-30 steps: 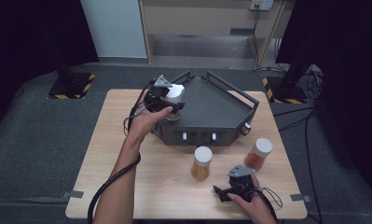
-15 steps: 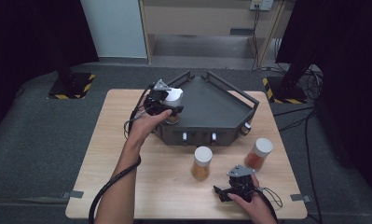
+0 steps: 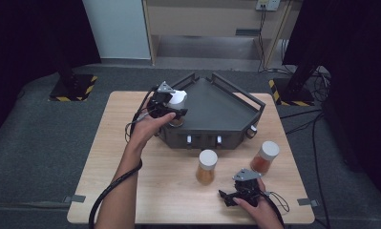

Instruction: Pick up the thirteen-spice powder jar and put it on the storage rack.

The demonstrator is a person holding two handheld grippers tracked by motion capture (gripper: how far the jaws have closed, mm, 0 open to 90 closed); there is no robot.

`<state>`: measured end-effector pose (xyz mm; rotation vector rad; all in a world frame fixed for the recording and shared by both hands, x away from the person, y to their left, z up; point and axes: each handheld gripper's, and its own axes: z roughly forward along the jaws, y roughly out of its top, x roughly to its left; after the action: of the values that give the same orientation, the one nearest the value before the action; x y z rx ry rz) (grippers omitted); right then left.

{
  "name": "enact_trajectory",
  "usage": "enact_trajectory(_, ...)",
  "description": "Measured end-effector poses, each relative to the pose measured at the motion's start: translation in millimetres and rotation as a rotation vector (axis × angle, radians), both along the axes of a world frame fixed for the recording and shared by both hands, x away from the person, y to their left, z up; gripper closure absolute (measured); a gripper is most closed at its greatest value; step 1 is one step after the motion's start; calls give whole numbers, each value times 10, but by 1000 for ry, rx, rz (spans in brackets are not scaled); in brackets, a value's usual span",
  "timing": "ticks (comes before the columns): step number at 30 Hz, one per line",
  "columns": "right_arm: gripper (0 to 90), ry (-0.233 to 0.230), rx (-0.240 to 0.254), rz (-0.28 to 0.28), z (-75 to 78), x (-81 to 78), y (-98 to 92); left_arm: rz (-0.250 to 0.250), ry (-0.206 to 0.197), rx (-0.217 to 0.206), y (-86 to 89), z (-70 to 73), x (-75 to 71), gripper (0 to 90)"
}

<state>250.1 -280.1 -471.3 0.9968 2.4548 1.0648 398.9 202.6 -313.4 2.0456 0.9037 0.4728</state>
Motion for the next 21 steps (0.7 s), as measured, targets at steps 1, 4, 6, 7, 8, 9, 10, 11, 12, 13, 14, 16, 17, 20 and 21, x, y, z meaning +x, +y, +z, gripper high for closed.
enact_trajectory(1,5,0,0,0,0,-1,0,-1,-1,2,-3,0,3,256)
enact_trajectory(4,5,0,1,-1,-1,-1,0,3,0,18,-21,14,1,145)
enact_trajectory(6,5,1,1,-1,-1,-1,0,3,-7,38,-32,32,-27,92)
enact_trajectory(7,5,0,2,-1,-2,-1,0,3,-11,40,-24,40,-49,78)
enact_trajectory(8,5,0,2,-1,-3,-1,0,6,-19,39,-14,46,-77,73)
enact_trajectory(9,5,-1,2,-1,-3,-1,0,13,-25,38,-2,53,-107,65)
enact_trajectory(10,5,0,2,-1,-3,-1,0,20,-30,33,14,59,-137,57)
enact_trajectory(11,5,0,2,-1,-3,-2,1,23,-36,29,34,61,-165,53)
enact_trajectory(12,5,0,2,-1,-3,-2,1,27,-41,27,50,63,-194,49)
enact_trajectory(13,4,-1,2,-1,-3,-1,0,30,-46,29,62,66,-222,46)
enact_trajectory(14,4,-1,2,-1,-3,-1,0,30,-46,29,62,66,-222,42)
enact_trajectory(16,5,-1,1,-1,-2,-1,0,36,-51,30,90,71,-276,38)
enact_trajectory(17,4,-1,1,-1,-2,-1,1,38,-54,30,108,74,-304,37)
enact_trajectory(20,5,-1,2,-1,-3,-1,0,45,-72,27,168,77,-405,35)
enact_trajectory(21,5,0,2,-1,-2,-2,1,49,-77,26,190,78,-441,35)
